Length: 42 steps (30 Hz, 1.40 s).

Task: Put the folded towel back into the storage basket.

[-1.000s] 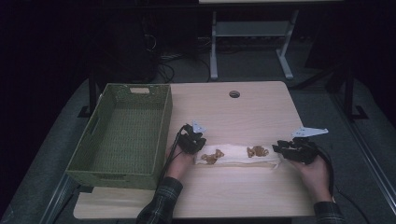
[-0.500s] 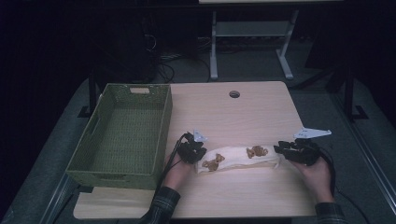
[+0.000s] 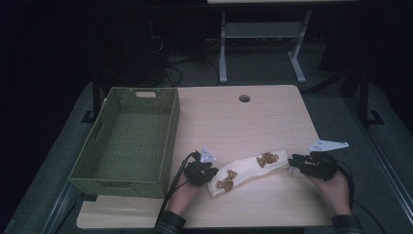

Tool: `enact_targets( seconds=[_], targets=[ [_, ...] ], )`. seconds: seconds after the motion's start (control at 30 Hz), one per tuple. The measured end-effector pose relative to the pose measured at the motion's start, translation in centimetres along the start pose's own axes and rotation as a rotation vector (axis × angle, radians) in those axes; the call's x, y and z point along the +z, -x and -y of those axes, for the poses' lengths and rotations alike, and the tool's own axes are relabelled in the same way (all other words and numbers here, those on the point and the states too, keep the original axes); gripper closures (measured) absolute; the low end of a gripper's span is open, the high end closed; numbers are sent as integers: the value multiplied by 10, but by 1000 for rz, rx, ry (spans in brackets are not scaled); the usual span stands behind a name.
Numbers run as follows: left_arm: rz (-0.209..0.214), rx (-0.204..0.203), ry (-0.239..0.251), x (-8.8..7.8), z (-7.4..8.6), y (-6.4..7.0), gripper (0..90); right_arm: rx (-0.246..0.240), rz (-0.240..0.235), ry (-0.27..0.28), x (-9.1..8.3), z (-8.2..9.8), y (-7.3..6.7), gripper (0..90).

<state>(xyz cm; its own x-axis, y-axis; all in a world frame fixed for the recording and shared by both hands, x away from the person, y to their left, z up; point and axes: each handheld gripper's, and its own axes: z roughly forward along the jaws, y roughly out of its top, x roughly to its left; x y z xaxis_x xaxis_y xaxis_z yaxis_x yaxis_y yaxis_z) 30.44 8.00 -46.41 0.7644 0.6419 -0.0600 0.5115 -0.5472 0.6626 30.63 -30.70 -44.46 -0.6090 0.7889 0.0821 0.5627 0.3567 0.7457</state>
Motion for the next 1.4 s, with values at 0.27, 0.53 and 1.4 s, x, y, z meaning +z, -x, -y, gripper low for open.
enact_targets(
  seconds=[0.27, 0.53, 1.4],
  targets=[
    [-8, -5, 35, -4, 4, 4, 876, 8, -13, -32, -7, 13, -11, 739],
    [-153, -69, 96, 8, -1, -24, 592, -7, -38, -79, -1, 17, -20, 897],
    [-298, -196, 92, 14, 0, -55, 184, 14, -3, -129, 41, -5, -7, 899]
  ],
)
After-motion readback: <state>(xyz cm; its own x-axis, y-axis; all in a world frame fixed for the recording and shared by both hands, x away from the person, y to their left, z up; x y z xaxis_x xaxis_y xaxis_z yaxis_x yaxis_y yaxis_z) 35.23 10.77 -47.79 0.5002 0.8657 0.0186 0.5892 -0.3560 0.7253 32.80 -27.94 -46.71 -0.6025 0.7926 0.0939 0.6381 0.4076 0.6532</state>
